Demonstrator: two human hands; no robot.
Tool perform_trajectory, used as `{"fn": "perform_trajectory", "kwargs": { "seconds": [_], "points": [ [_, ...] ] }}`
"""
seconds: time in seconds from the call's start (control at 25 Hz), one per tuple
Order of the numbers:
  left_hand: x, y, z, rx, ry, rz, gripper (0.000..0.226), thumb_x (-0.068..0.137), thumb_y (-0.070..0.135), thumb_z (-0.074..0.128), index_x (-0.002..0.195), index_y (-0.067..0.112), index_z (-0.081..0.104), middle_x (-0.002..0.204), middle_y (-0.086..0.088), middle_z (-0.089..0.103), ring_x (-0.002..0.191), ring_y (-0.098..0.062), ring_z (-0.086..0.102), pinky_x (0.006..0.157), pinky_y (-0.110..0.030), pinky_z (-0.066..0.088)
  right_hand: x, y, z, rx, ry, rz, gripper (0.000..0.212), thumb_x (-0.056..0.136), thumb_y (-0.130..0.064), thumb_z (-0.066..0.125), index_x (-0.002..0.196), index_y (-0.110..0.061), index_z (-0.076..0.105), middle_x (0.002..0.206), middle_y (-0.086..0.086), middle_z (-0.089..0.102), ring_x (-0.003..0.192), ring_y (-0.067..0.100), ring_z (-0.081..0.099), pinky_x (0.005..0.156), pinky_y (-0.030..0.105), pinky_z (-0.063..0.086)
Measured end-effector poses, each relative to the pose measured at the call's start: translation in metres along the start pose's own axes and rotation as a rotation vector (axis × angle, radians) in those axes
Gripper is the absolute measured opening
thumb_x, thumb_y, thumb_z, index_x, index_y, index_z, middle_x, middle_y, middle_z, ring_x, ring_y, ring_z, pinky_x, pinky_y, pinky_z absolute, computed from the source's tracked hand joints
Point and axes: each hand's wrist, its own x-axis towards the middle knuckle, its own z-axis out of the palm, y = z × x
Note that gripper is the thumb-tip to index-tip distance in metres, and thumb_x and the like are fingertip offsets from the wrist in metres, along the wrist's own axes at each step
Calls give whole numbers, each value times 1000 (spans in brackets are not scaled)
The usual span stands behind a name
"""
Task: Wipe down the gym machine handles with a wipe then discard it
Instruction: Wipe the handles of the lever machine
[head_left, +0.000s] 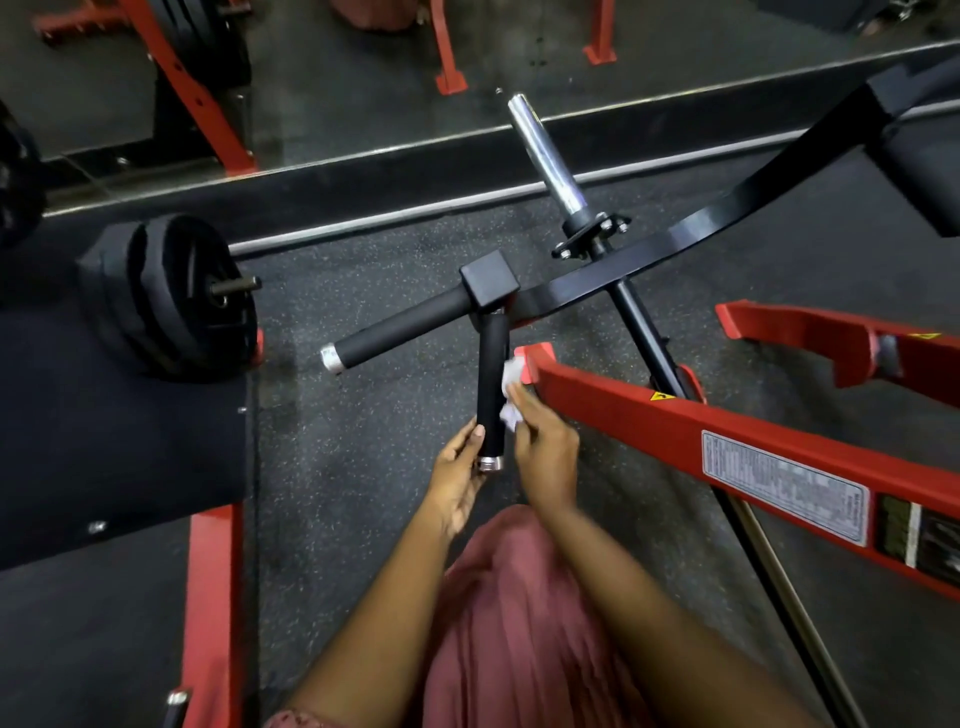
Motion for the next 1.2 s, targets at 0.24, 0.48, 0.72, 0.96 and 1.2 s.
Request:
{"fn": "perform_trajectory", "kwargs": {
  "seconds": [0.24, 0.48, 0.72, 0.96, 1.2],
  "points": [
    [-6, -3, 0, -49, 22, 12, 37, 95, 10, 46, 132, 13, 48, 100, 0, 65, 75, -3, 63, 65, -14, 51, 63, -18, 1, -429, -276, -268, 36, 90, -3, 47, 125, -5, 54, 130, 15, 52, 122, 28, 44, 105, 34, 34],
    [-4, -6, 0, -178, 27, 24, 35, 98, 22, 40, 124, 4, 54, 107, -8, 63, 94, -14, 59, 85, -27, 45, 10, 10, -8, -630, -514, -427, 43, 84, -16, 39, 121, -3, 56, 117, 12, 58, 103, 32, 55, 73, 40, 56],
    [-4, -6, 3, -194, 61, 20, 36, 100, 27, 36, 123, 7, 55, 104, -6, 64, 88, -12, 60, 78, -23, 47, 50, -29, -23, -716, -483, -555, 35, 93, -5, 42, 128, 1, 48, 133, 12, 46, 121, 28, 41, 93, 33, 45],
    [0, -14, 2, -237, 64, 46, 42, 100, 29, 31, 128, 4, 51, 107, -6, 63, 92, -12, 59, 78, -22, 45, 44, -16, -6, -950, -661, -659, 38, 96, -11, 29, 126, 4, 47, 134, 9, 42, 117, 29, 38, 86, 35, 49],
    [4, -17, -1, -289, 100, 40, 37, 99, 34, 36, 99, 8, 62, 76, 1, 73, 71, -7, 67, 64, -18, 53, 11, 2, -8, -1089, -895, -743, 49, 82, -16, 23, 101, -2, 66, 115, 6, 59, 101, 28, 53, 63, 30, 56]
  ]
}}
